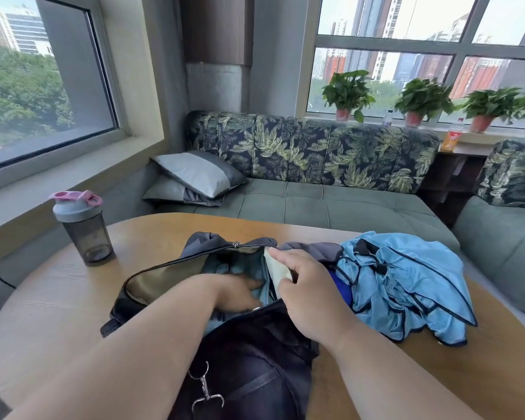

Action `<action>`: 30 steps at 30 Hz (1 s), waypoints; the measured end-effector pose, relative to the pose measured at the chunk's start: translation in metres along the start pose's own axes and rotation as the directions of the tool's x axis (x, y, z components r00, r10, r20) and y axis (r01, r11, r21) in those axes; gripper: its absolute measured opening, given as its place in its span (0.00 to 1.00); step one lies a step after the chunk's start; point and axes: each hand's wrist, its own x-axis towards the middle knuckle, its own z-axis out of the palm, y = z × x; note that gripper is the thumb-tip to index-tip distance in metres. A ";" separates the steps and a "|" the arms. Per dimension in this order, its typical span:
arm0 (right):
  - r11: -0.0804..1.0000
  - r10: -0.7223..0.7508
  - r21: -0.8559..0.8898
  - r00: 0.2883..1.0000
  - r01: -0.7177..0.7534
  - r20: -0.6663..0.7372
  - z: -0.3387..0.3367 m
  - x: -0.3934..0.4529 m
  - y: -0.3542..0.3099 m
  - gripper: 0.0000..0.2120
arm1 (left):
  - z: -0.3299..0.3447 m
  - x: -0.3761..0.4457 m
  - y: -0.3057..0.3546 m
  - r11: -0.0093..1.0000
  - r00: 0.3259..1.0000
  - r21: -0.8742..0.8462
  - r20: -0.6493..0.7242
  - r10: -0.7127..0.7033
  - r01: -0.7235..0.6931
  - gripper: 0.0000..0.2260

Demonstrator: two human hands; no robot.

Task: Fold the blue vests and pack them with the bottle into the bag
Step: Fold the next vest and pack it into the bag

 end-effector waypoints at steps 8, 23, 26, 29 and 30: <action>0.999 0.024 0.047 0.998 -0.027 0.062 0.001 -0.004 -0.011 0.34 | 0.029 0.013 -0.004 0.988 0.998 0.151 0.062 -0.029 0.020 0.34; 0.988 0.069 0.132 0.997 -0.074 0.045 -0.024 -0.050 -0.012 0.26 | 0.037 -0.059 0.013 0.979 0.992 -0.206 -0.125 -0.014 -0.012 0.23; 0.974 0.139 0.181 0.990 -0.136 -0.009 -0.040 -0.069 0.006 0.24 | 0.039 -0.077 0.024 0.971 0.991 -0.236 -0.120 -0.065 0.035 0.22; 0.955 0.229 0.215 0.967 -0.202 -0.108 -0.060 -0.090 0.030 0.21 | 0.030 -0.082 0.032 0.976 0.938 -0.219 -0.337 -0.087 0.012 0.14; 0.949 0.256 0.224 0.957 -0.222 -0.138 -0.067 -0.097 0.039 0.20 | 0.025 -0.085 0.037 0.956 0.897 -0.295 -0.425 -0.126 -0.006 0.14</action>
